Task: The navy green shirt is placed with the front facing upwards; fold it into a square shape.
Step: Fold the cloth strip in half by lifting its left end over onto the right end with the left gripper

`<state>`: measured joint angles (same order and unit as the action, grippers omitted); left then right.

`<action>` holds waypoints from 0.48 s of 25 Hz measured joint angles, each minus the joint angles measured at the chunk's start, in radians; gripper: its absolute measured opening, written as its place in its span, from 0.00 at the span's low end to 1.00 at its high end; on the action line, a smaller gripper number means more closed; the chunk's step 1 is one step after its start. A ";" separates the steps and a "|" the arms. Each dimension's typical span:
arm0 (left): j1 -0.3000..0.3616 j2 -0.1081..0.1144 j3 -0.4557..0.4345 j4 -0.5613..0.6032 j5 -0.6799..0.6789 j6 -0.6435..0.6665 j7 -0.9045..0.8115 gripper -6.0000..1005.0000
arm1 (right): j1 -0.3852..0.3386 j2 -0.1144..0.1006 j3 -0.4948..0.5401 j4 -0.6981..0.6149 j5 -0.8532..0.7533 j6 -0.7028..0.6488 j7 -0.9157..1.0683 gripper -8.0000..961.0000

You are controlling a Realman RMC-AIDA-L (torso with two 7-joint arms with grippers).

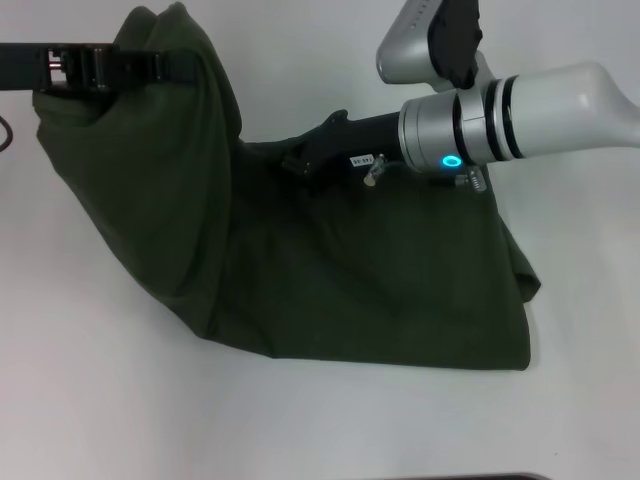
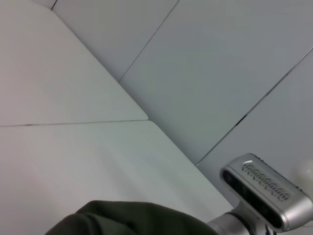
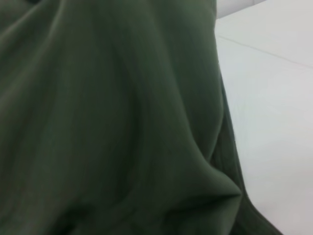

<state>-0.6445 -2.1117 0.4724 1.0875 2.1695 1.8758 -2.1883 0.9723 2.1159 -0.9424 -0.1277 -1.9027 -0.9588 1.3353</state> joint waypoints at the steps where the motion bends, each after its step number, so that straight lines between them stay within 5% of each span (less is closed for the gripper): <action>1: 0.001 0.000 0.000 0.000 -0.004 0.000 0.000 0.05 | 0.005 0.001 0.000 0.002 -0.001 0.018 0.000 0.01; 12: 0.002 0.001 -0.001 -0.001 -0.008 0.000 0.003 0.05 | 0.003 0.002 0.005 0.003 0.024 0.105 -0.011 0.01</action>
<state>-0.6427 -2.1105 0.4718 1.0860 2.1612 1.8762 -2.1851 0.9756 2.1176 -0.9370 -0.1248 -1.8787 -0.8541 1.3240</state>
